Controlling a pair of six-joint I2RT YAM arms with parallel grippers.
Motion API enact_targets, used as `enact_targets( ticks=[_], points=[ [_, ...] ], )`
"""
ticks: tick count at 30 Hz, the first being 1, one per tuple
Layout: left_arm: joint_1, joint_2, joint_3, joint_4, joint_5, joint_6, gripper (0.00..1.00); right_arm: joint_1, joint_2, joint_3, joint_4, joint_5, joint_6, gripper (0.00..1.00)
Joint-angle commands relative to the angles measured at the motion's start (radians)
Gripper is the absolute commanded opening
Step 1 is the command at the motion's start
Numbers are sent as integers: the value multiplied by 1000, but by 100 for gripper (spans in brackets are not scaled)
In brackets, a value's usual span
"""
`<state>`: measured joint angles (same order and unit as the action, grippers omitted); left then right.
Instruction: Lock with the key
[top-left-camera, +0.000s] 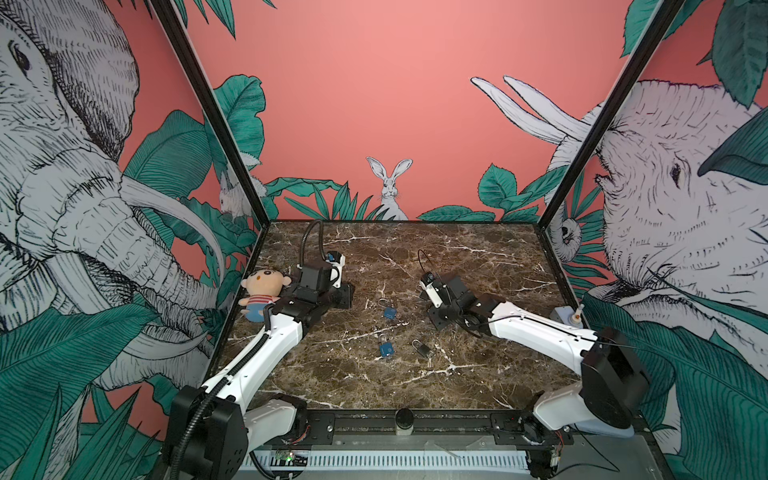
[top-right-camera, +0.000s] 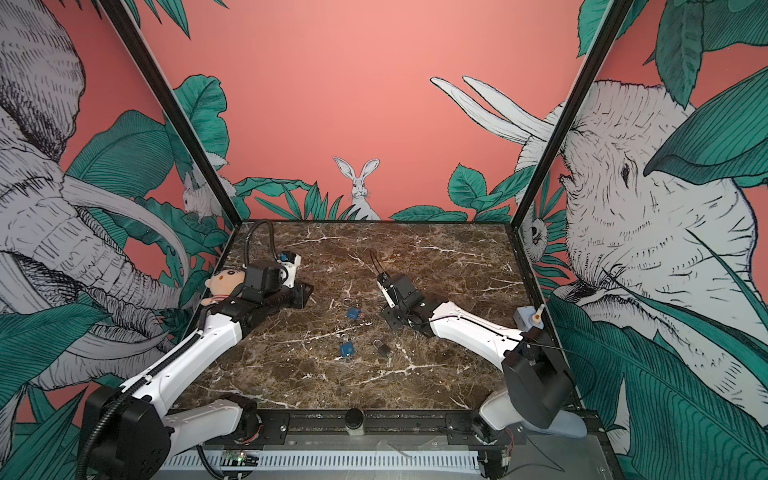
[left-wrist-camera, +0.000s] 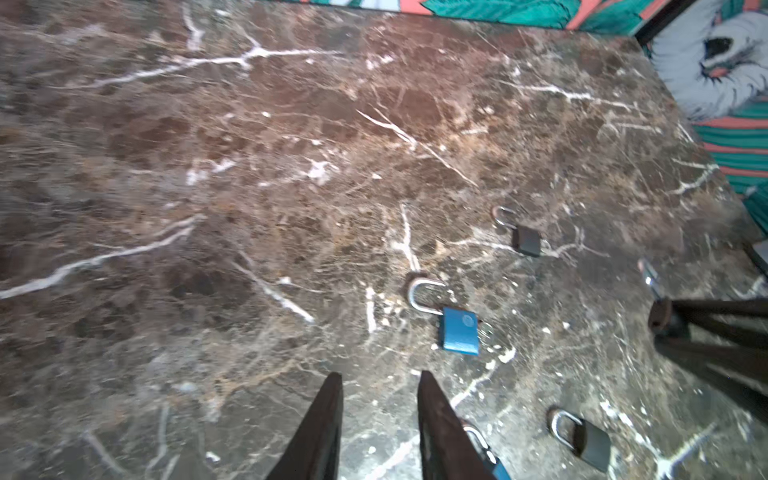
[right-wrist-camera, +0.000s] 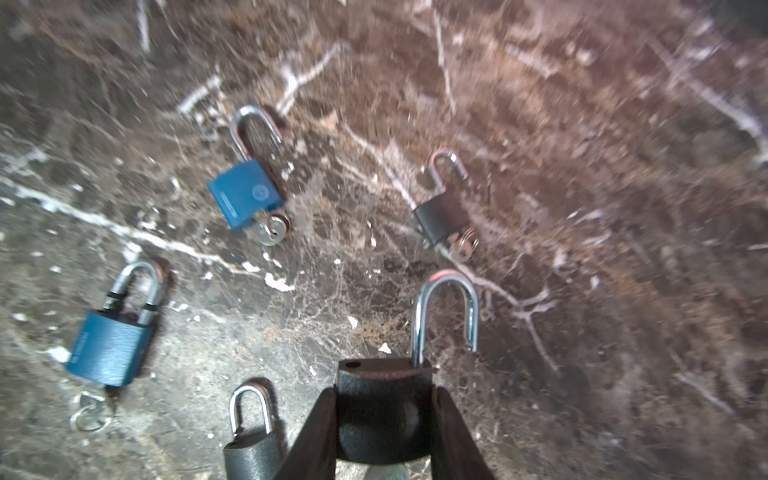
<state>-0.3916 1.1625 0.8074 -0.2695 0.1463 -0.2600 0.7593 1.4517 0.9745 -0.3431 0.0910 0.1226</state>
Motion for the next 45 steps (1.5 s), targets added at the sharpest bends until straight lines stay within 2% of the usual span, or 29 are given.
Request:
enact_targets(
  ticks=[1,10,16,22,29,45],
  points=[
    [-61,20,29,35,16,-55,33,6,-38,29,-61,0,-28,15],
    [-199,181,109,170,121,-159,33,13,-106,50,-101,-40,-23,14],
    [-242,282,148,307,186,-232,33,26,-120,47,-108,-47,-11,13],
    [-293,373,206,359,222,-259,33,44,-114,58,-108,-49,-5,13],
    [-303,439,228,402,276,-293,33,55,-113,58,-102,-43,3,12],
    [-342,479,222,430,389,-325,33,61,-90,74,-94,-25,-4,12]
  ],
)
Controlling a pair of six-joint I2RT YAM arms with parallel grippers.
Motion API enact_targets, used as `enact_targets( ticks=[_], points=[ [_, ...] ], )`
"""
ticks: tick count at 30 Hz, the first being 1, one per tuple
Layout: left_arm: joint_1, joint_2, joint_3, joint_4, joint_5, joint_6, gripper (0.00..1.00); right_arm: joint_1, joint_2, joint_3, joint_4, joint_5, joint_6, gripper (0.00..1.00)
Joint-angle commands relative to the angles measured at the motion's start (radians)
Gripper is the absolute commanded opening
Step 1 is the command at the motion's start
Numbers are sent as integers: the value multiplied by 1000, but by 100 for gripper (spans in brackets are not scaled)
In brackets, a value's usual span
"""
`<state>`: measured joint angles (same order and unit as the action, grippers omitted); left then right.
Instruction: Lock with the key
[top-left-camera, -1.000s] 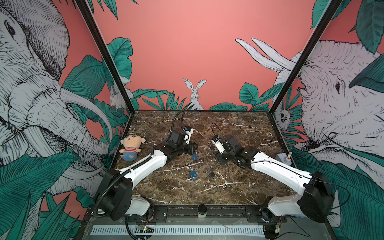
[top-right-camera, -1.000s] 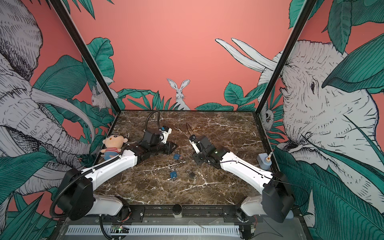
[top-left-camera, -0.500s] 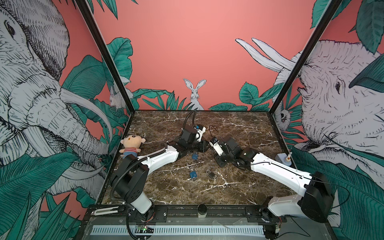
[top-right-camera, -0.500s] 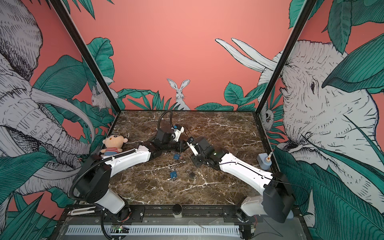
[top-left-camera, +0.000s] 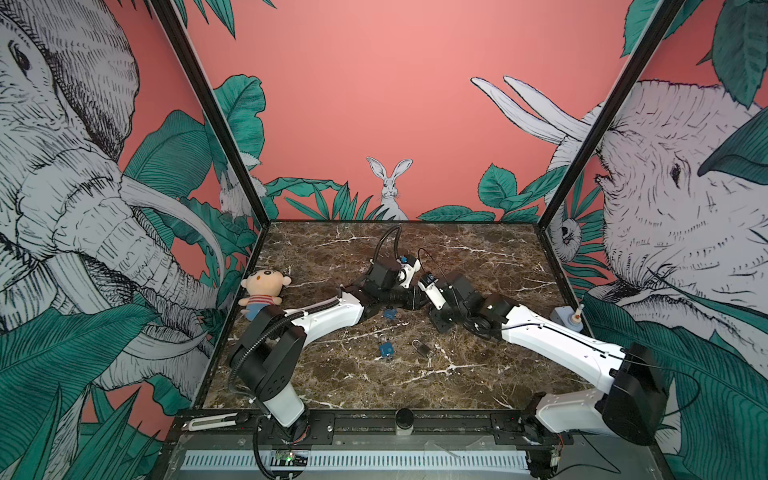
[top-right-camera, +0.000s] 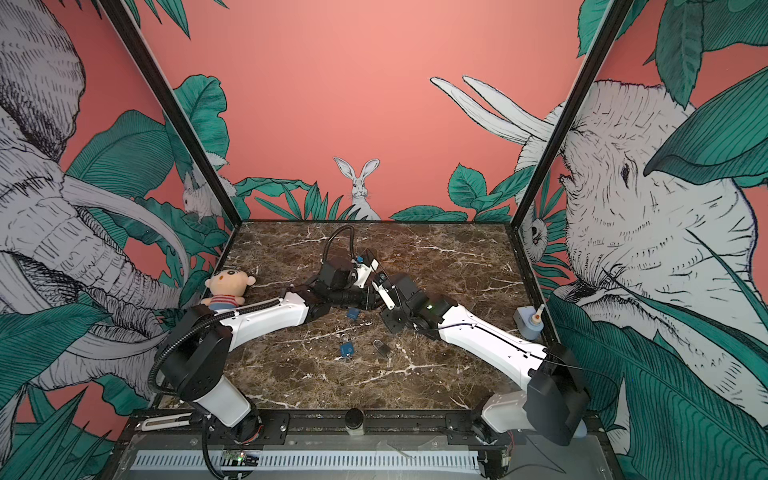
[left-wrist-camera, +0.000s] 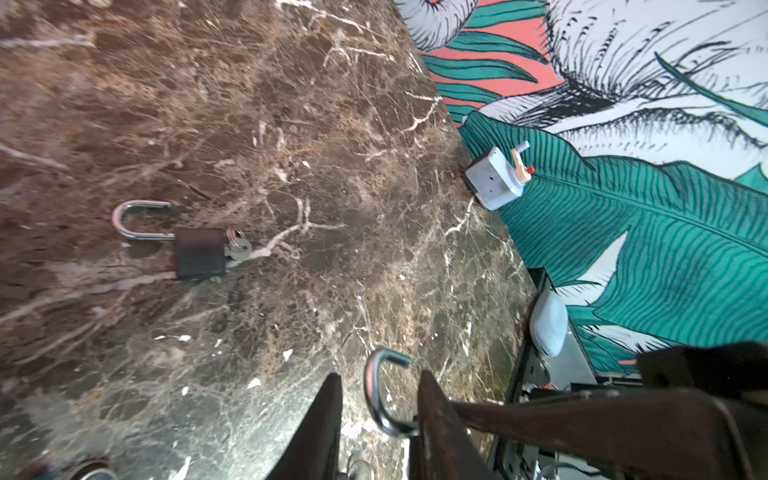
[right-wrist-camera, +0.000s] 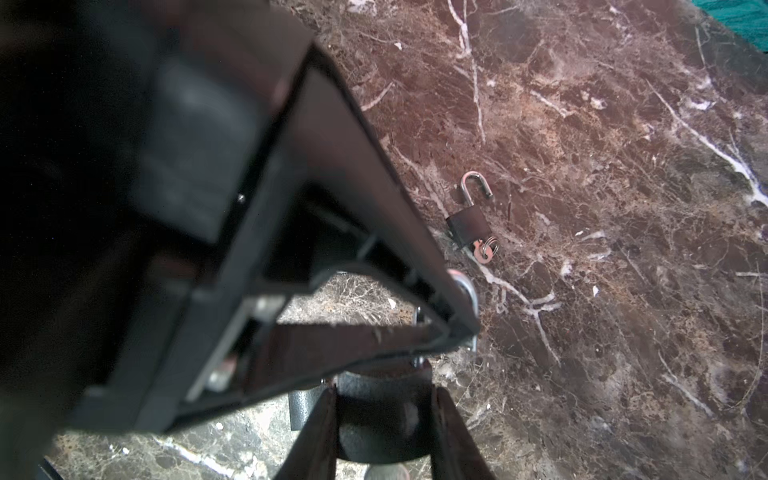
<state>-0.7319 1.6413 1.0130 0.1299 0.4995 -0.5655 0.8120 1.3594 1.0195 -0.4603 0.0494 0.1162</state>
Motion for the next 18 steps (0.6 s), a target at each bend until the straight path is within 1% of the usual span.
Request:
enact_targets(
  ticks=[1,4,9,18],
  points=[
    [-1,1,16,33,40,-20,33,9,4,31,23,17,3,11],
    [-1,4,14,51,51,-29,33,10,5,33,23,19,2,11],
    [-1,12,15,63,55,-39,28,13,6,33,23,20,1,11],
    [-1,25,20,63,60,-45,22,18,0,31,24,26,-1,10]
  ],
)
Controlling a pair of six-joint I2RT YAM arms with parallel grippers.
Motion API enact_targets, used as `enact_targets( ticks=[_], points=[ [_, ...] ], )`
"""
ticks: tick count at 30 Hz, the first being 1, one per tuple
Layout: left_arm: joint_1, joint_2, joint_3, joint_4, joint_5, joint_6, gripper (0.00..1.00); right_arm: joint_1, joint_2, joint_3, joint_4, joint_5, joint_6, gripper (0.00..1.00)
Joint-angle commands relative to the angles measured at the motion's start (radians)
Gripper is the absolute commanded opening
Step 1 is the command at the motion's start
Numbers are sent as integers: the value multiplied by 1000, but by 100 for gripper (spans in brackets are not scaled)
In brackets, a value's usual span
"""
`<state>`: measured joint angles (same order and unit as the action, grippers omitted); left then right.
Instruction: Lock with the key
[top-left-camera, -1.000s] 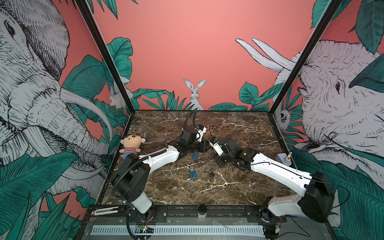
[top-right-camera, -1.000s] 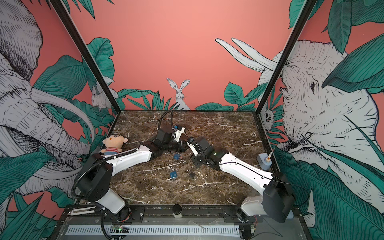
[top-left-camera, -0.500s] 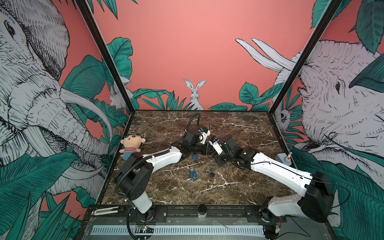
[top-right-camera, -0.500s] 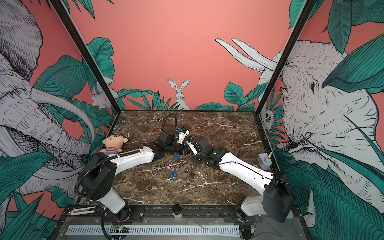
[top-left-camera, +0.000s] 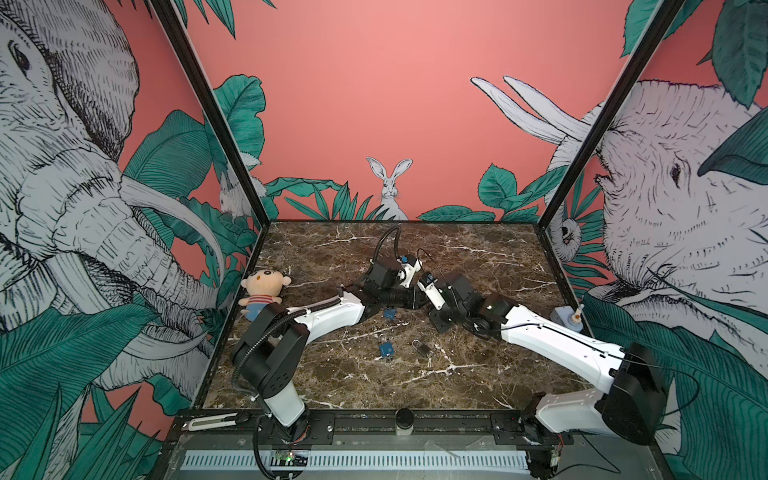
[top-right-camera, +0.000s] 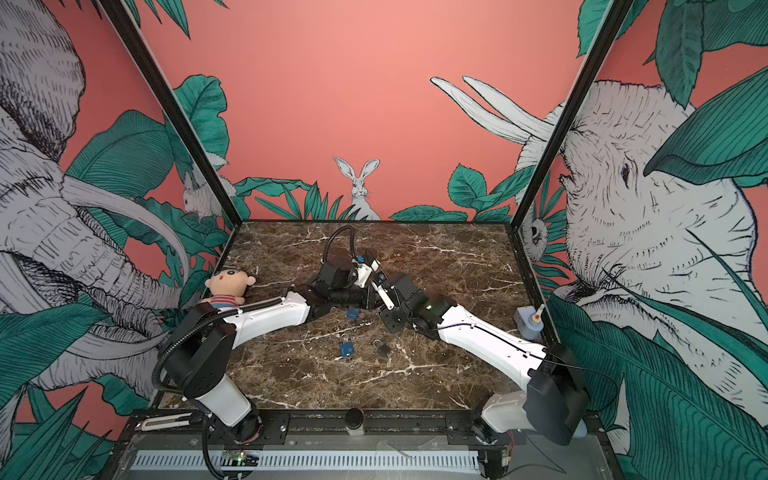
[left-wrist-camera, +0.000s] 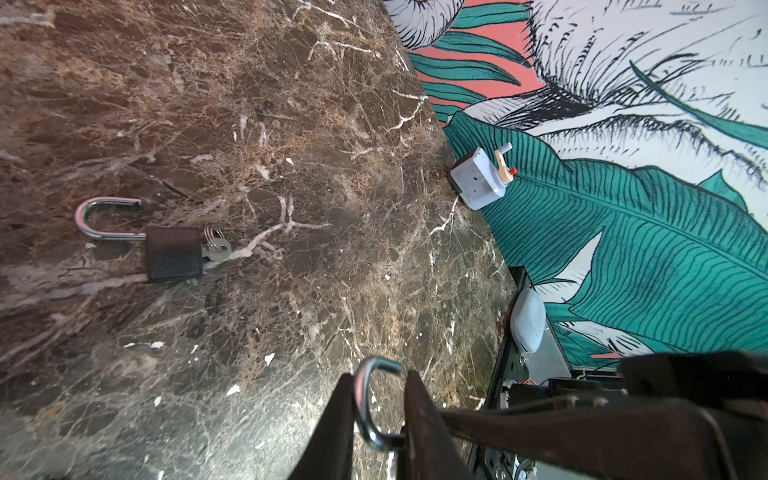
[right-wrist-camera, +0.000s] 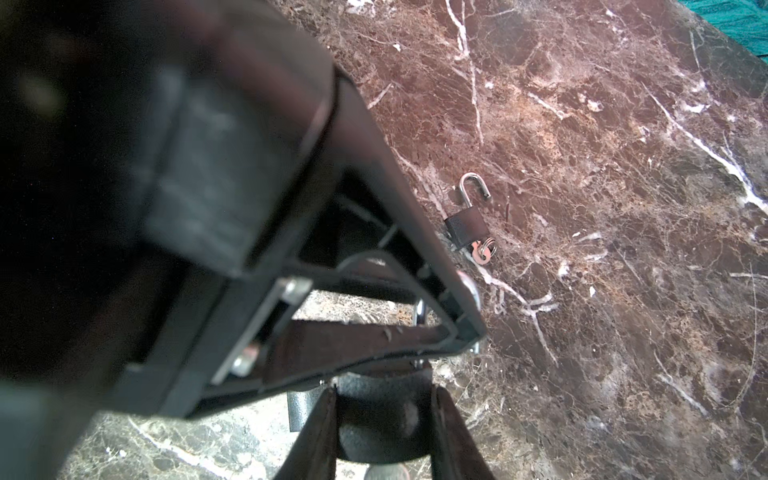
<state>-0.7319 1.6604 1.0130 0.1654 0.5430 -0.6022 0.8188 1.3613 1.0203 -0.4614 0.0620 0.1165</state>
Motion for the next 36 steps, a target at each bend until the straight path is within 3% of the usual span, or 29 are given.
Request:
enact_targets(
  ticks=[1,14,18,24,33,36],
  points=[
    [-1,7,19,30,16,-9,22,11,-2,30,25,13,-1,10],
    [-3,19,25,40,23,-17,21,17,2,33,29,10,-4,9],
    [-3,24,29,40,23,-19,16,17,5,35,30,10,-3,9],
    [-2,31,25,48,24,-24,0,19,1,34,33,15,-2,9],
    [-3,31,18,69,17,-43,0,18,-6,25,50,16,1,9],
    [-3,25,13,74,5,-54,0,18,-7,15,63,15,5,14]
  ],
)
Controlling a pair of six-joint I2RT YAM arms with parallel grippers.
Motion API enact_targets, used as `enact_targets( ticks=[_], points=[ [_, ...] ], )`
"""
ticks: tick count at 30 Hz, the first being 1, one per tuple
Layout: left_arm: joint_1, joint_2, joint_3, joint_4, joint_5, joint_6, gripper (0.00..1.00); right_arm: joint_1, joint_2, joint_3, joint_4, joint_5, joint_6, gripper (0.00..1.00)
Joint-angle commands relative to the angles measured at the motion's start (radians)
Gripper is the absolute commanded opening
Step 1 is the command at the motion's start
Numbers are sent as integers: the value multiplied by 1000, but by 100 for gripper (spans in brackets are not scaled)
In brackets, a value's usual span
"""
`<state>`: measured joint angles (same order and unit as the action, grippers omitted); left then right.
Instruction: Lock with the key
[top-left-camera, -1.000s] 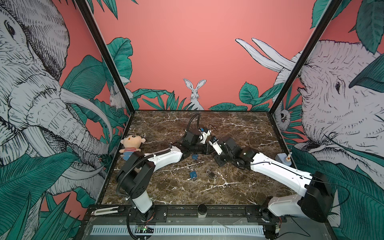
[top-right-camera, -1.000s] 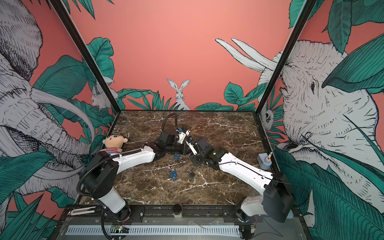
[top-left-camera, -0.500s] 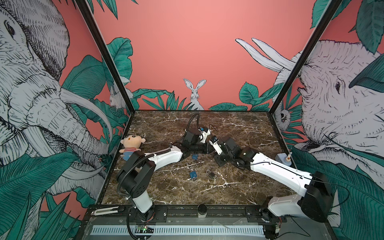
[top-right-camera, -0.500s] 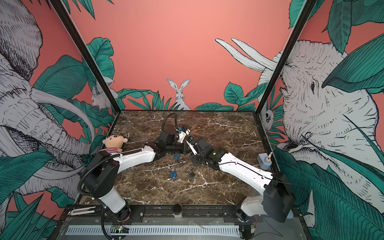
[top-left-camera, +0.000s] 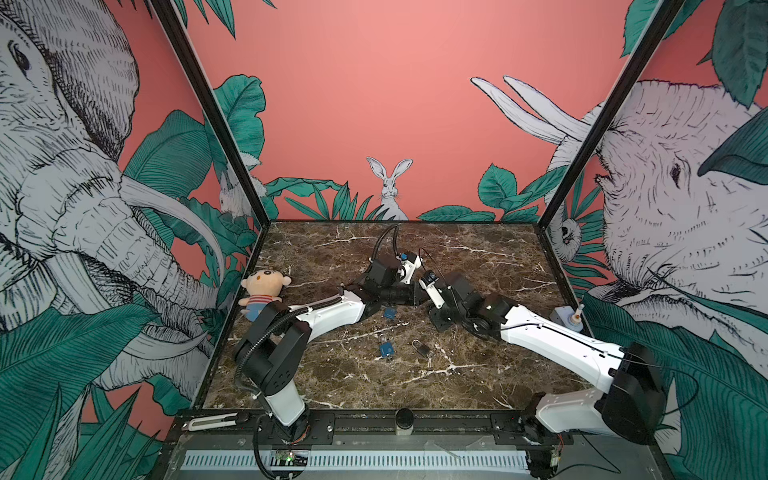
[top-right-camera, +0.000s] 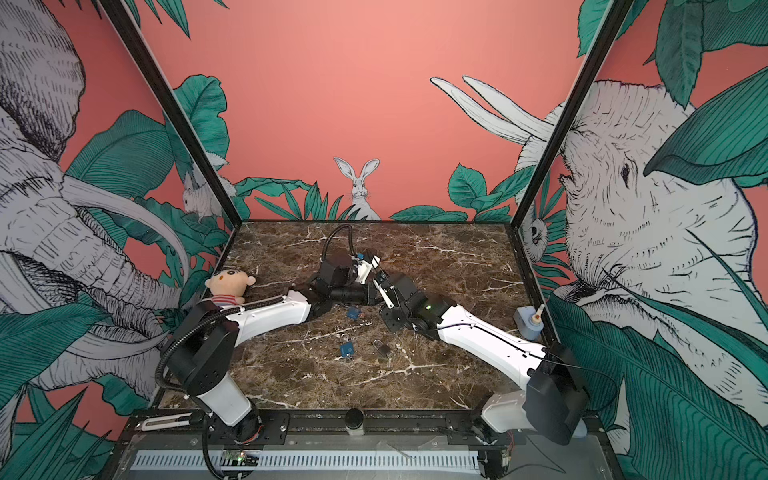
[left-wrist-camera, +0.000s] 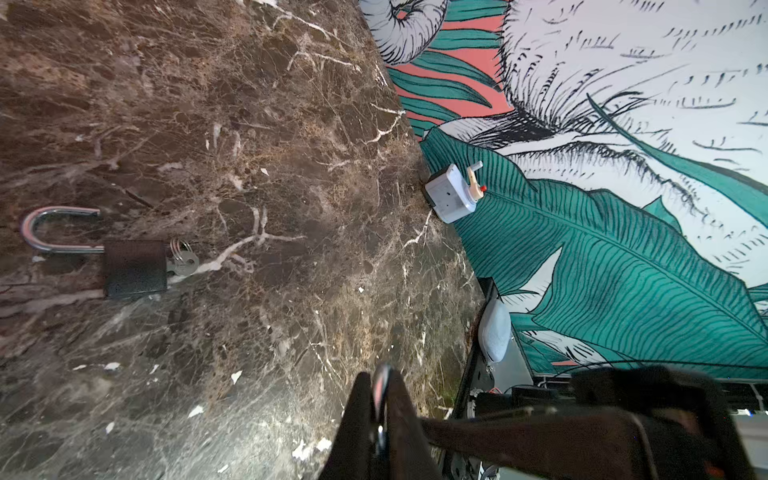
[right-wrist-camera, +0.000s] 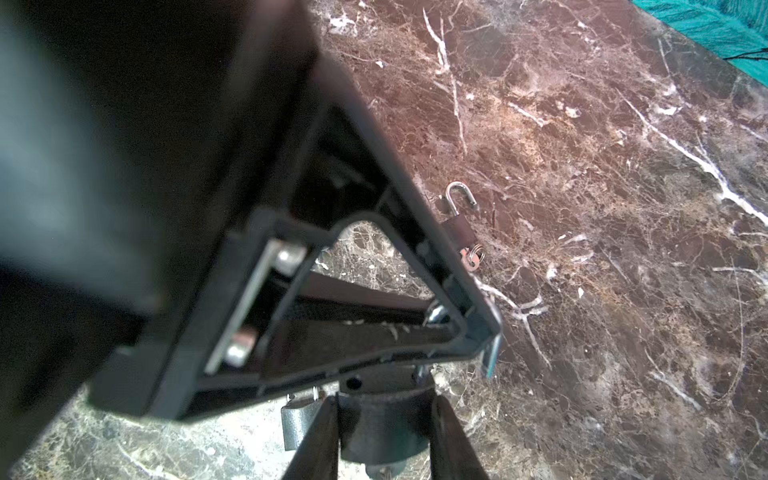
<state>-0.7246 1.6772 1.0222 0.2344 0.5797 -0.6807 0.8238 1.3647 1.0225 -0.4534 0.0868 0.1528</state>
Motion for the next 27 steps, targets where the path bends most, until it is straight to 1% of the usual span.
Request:
enact_targets(
  ticks=[1,3,5,7,10,13,15,17,19,22,25,27],
  points=[
    [-10,5,4,2,-37,22,0,14,-12,10,60,-10,-29,18],
    [-10,1,4,-1,-49,16,0,14,-18,-1,73,-18,-24,27],
    [-10,-3,4,-8,-64,8,0,14,-26,-17,92,-18,-18,41],
    [-10,-4,4,-15,-80,-4,0,14,-38,-32,108,-21,-12,51],
    [-10,-4,3,-17,-103,-22,0,10,-63,-57,125,-23,-1,59],
    [-10,-5,5,-14,-115,-40,0,-5,-97,-86,132,-31,12,60],
    [-10,-7,6,-7,-118,-54,0,-33,-132,-119,150,-67,30,60],
    [-10,-11,8,-5,-121,-68,0,-79,-182,-167,197,-129,62,60],
    [-10,-18,9,-6,-125,-90,0,-144,-241,-229,273,-216,105,60],
    [-9,-38,7,-4,-141,-122,0,-213,-300,-307,380,-314,154,58],
    [-10,-56,14,-14,-150,-153,0,-249,-314,-363,474,-376,173,56],
    [-10,-66,23,-23,-150,-179,0,-258,-308,-385,516,-383,168,53]
  ],
)
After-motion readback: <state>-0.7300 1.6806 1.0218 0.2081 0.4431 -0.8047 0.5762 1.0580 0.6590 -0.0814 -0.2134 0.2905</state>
